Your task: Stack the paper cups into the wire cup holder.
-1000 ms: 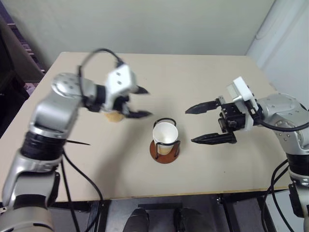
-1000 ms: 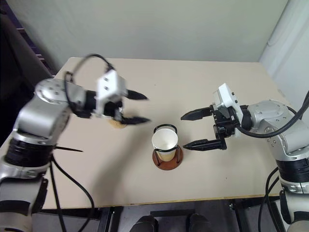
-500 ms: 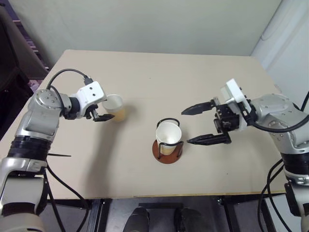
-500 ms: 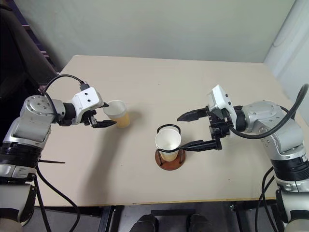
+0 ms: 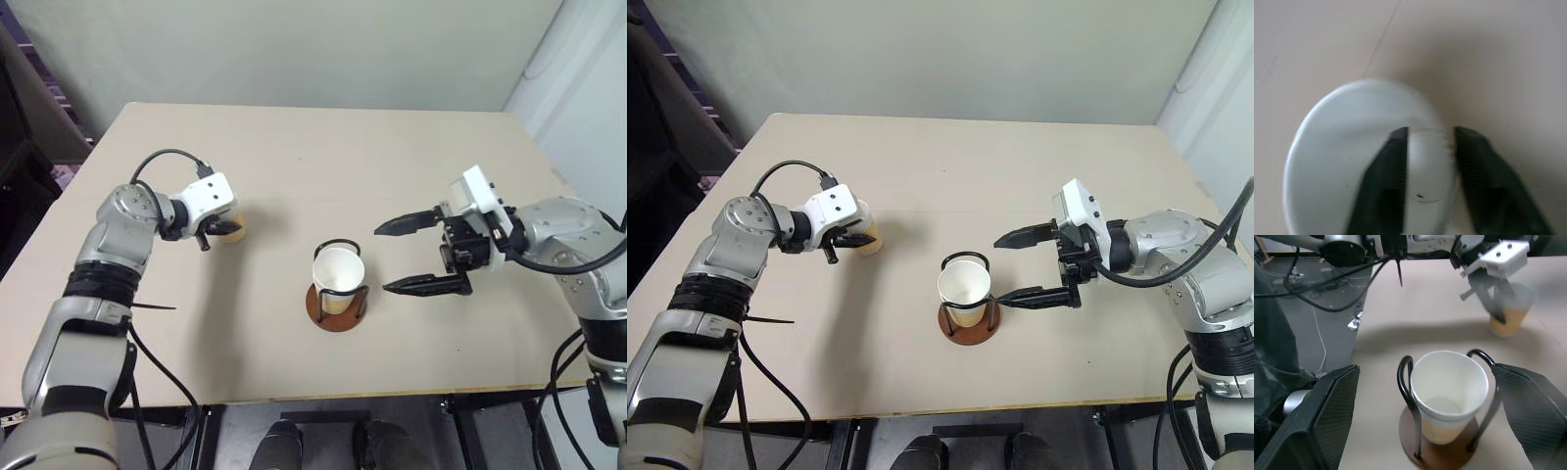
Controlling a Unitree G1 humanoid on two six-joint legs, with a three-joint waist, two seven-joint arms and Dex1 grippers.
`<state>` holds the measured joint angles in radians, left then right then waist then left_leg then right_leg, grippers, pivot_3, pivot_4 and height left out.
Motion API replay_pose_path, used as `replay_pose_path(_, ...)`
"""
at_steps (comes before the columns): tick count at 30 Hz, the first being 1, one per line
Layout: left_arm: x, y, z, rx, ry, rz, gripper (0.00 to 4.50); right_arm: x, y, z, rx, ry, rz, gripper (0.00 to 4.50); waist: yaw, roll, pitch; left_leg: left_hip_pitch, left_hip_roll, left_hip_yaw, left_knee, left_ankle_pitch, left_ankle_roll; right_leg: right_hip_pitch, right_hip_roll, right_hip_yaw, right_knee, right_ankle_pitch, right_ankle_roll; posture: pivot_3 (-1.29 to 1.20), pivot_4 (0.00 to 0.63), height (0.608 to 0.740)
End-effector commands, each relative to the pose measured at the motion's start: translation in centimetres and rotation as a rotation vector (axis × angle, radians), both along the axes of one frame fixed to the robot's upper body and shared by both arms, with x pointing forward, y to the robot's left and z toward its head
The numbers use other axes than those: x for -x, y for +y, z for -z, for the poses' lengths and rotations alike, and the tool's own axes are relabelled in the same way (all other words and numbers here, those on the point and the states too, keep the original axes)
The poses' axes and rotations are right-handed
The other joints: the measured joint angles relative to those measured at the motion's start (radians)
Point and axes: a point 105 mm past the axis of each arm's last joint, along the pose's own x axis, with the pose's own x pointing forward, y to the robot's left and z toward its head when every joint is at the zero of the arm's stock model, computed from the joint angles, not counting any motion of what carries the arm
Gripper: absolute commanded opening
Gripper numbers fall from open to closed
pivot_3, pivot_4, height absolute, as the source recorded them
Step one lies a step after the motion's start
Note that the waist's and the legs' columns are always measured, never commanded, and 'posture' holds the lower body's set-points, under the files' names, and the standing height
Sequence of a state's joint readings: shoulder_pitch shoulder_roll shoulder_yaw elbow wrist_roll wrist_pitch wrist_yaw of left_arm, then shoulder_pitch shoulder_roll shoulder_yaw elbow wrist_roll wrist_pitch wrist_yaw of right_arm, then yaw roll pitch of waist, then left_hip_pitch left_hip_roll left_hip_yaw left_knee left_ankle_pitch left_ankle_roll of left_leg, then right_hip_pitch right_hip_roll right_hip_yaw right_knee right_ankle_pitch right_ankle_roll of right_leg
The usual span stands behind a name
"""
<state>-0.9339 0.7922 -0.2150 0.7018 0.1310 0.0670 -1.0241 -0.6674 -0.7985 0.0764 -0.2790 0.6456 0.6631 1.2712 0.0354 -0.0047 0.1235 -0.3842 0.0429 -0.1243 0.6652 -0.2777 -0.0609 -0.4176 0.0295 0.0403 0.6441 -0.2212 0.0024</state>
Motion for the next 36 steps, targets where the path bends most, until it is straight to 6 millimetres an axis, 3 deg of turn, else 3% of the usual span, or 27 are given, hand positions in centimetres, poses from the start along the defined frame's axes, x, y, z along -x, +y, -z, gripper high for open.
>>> replay_pose_path(1, 0.4, -1.2, -4.0, 0.075, -0.086, 0.094, 0.02, 0.6, -0.2, -1.5, -0.037, -0.049, -0.002, 4.50, 0.000, 0.000, 0.000, 0.000, 0.000, 0.000, 0.000, 0.000, 0.000, 0.000, 0.000, 0.000, 0.000, 0.000, 0.000, 0.00, 0.150, 0.740)
replay_pose_path(4, 2.9, -4.3, -7.5, 0.218, -0.057, 0.297, 0.02, 0.6, -0.5, -1.6, -0.037, -0.052, 0.003, 4.50, 0.001, -0.001, 0.000, -0.001, -0.001, 0.000, 0.000, 0.000, 0.000, 0.000, 0.000, 0.000, 0.000, 0.000, 0.001, 0.00, 0.150, 0.740)
replay_pose_path(9, 10.4, -11.3, -12.4, 0.275, 0.057, 0.734, 0.02, 0.5, -1.1, -1.8, -0.030, -0.064, 0.029, 4.50, 0.006, -0.001, 0.000, -0.005, -0.005, -0.001, 0.002, 0.000, 0.000, -0.001, -0.001, 0.001, -0.002, 0.000, 0.004, 0.00, 0.150, 0.740)
replay_pose_path(11, 12.7, -13.6, -13.3, 0.268, 0.079, 0.881, 0.02, 0.4, -1.2, -1.9, -0.028, -0.070, 0.038, 4.50, 0.009, -0.001, 0.000, -0.005, -0.007, -0.001, 0.003, 0.000, 0.002, -0.001, -0.003, 0.002, -0.002, 0.000, 0.006, 0.00, 0.150, 0.740)
replay_pose_path(14, 14.5, -15.4, -12.7, 0.209, 0.136, 0.996, 0.02, 0.3, -1.3, -2.0, -0.026, -0.077, 0.047, 4.50, 0.006, 0.000, 0.000, -0.002, -0.008, 0.003, 0.003, 0.000, 0.005, 0.000, -0.004, 0.009, -0.001, 0.001, 0.009, 0.00, 0.150, 0.740)
replay_pose_path(16, 14.9, -15.6, -11.6, 0.165, 0.187, 1.026, 0.02, 0.3, -1.5, -2.0, -0.021, -0.082, 0.059, 4.50, 0.000, 0.000, 0.000, 0.001, -0.009, 0.007, 0.003, 0.000, 0.008, 0.001, -0.004, 0.014, 0.001, 0.002, 0.011, 0.00, 0.150, 0.740)
replay_pose_path(21, 13.6, -15.3, -7.9, -0.011, 0.248, 0.986, 0.02, 0.1, -2.4, -2.2, -0.009, -0.093, 0.100, 4.50, -0.008, 0.000, 0.000, 0.002, -0.009, 0.009, 0.004, -0.002, 0.023, 0.001, -0.004, 0.021, 0.000, 0.007, 0.016, 0.00, 0.150, 0.740)
replay_pose_path(30, 12.9, -15.6, -5.6, -0.073, 0.267, 0.984, 0.02, 0.2, -2.5, -2.0, -0.008, -0.092, 0.122, 4.50, -0.008, 0.000, 0.000, 0.001, -0.009, 0.010, 0.007, -0.003, 0.026, 0.001, -0.005, 0.021, -0.001, 0.009, 0.017, 0.00, 0.150, 0.740)
replay_pose_path(33, 12.7, -15.3, -4.9, -0.108, 0.272, 0.975, 0.63, 0.3, -2.4, -2.0, -0.010, -0.092, 0.125, 4.50, -0.008, 0.000, 0.000, 0.000, -0.009, 0.010, 0.007, -0.004, 0.027, 0.001, -0.005, 0.021, -0.002, 0.009, 0.017, 0.00, 0.150, 0.740)
replay_pose_path(36, 12.7, -15.2, -4.7, -0.119, 0.272, 0.976, 1.62, 0.3, -2.4, -1.9, -0.009, -0.091, 0.129, 4.50, -0.008, 0.000, 0.000, 0.000, -0.009, 0.011, 0.007, -0.004, 0.027, 0.000, -0.005, 0.021, -0.003, 0.009, 0.017, 0.00, 0.150, 0.740)
